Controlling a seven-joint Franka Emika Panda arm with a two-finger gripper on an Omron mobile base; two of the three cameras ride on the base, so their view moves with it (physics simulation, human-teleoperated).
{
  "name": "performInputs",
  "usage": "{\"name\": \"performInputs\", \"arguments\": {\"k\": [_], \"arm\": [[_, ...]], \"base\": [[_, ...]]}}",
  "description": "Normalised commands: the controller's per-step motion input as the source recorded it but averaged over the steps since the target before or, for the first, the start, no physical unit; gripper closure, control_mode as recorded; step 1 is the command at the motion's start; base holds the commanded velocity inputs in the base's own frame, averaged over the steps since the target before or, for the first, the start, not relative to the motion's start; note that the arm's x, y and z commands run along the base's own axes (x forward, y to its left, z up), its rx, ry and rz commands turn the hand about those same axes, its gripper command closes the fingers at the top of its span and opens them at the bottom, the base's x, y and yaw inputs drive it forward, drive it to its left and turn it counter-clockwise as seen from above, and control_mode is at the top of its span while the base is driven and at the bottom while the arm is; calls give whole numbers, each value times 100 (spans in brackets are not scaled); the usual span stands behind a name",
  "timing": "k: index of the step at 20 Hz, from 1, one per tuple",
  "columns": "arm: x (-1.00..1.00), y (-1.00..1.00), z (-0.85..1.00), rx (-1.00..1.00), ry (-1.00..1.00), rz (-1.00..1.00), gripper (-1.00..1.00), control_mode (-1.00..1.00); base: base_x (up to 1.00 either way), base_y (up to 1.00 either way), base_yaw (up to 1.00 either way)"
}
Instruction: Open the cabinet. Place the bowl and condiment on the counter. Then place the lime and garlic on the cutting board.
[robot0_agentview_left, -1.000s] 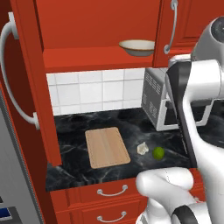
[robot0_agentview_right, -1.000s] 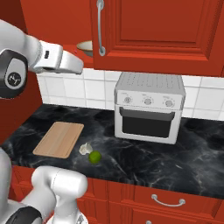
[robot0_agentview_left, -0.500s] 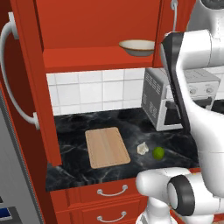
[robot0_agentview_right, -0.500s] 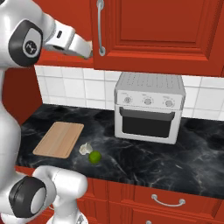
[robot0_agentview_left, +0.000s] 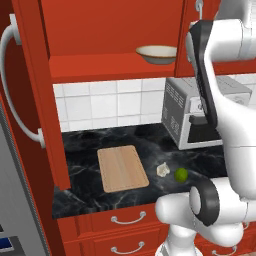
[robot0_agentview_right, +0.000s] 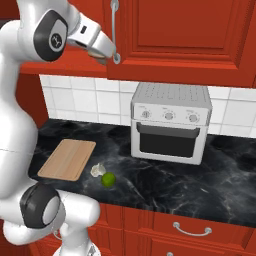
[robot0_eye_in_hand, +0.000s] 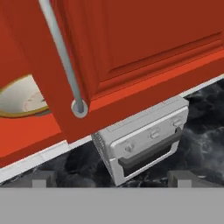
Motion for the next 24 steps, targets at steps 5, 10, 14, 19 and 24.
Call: {"name": "performInputs", "arguments": {"k": [5,10,14,19,24], "arm": [[23,-17,1,5,-14,1,-100,-100],[25,-2,0,3,-12,5,-100,-100],[33,0,0,0,-10,7,-100,-100],[30,-6,0,0,-13,6,-100,-100],[33,-8,0,0,-12,7,-100,-100]], "base": [[0,0,0],[0,0,0],[0,0,0],[0,0,0],[0,0,0]]}}
